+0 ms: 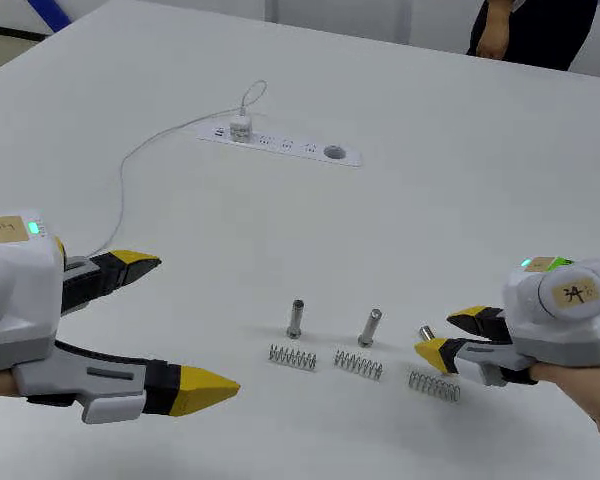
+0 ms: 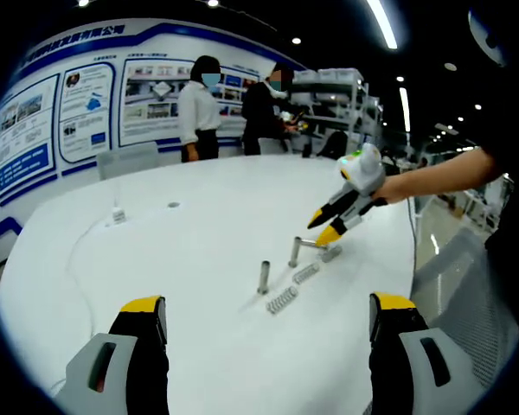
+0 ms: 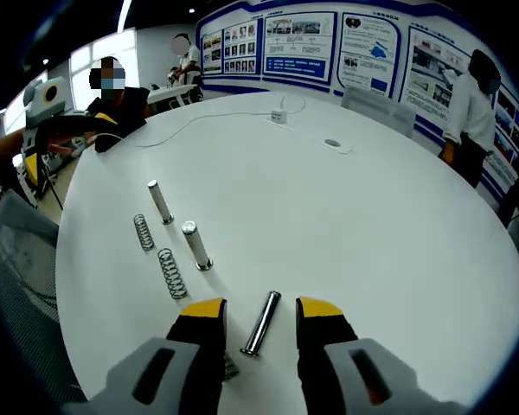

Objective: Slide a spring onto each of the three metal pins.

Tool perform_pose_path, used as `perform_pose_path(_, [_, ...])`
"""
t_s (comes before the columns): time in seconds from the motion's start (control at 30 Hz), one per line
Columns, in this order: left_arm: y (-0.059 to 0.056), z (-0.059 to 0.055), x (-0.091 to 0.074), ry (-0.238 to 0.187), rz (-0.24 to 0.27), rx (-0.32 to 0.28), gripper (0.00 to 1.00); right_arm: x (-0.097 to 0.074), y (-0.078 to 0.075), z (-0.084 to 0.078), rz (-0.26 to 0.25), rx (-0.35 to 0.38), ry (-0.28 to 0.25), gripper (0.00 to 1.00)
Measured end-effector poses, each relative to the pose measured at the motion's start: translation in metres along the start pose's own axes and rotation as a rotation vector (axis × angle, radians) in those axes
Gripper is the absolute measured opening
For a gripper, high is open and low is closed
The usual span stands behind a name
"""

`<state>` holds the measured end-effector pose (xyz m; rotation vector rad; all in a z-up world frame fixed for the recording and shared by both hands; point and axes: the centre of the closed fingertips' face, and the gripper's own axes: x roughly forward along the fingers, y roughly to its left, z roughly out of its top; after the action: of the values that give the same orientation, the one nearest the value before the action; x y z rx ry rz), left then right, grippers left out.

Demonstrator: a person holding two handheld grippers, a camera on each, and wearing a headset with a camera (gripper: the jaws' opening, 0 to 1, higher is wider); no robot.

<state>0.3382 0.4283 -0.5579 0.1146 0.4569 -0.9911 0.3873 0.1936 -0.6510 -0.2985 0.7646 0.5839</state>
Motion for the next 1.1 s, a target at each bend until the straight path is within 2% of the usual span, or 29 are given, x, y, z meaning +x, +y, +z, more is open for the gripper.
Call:
perform_pose_path(0.23, [0.001, -0.001, -0.001, 0.0, 0.006, -0.009, 0.99, 0.012, -0.006, -0.009, -0.015, 0.041, 0.039, 0.28])
perform_pose_path(0.5, [0.004, -0.005, -0.004, 0.002, 0.017, -0.022, 0.99, 0.021, -0.008, -0.012, -0.028, 0.075, 0.057, 0.24])
perform_pose_path(1.1, [0.003, -0.004, -0.002, -0.004, 0.011, -0.029, 0.98, 0.021, -0.008, -0.012, -0.041, 0.137, 0.053, 0.14])
